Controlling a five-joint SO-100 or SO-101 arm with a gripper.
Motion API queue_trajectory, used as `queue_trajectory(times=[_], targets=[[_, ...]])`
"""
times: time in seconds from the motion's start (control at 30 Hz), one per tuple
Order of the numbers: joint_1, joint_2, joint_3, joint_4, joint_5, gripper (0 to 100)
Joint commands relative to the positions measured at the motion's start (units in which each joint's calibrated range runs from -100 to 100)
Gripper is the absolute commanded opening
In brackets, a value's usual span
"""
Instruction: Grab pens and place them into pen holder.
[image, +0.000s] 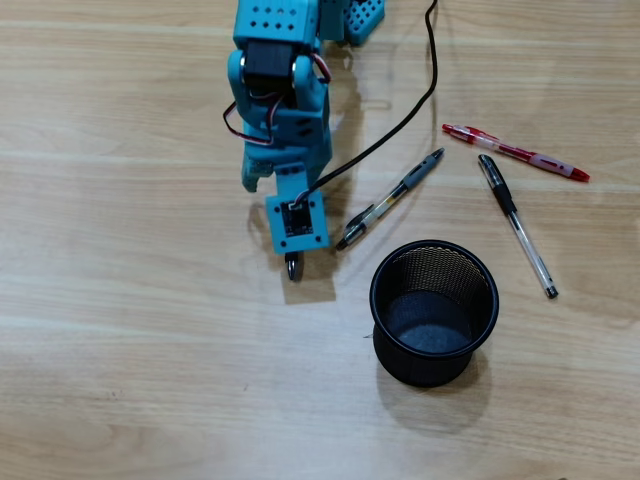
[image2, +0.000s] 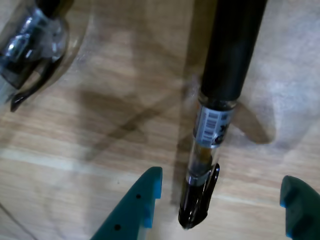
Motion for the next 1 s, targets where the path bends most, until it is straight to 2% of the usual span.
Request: queue_trajectory(times=[0.0,0.6,0.9,0.97], targets=[[-0.09,0.80,-2.25,-1.84,-0.22,26],[-0.09,5.05,-2.16,-1.84,-1.74,26],[0.55,4.54,-2.16,-1.84,-1.68,2],[0.64,4.45,-2.25,-1.84,-1.68,2]])
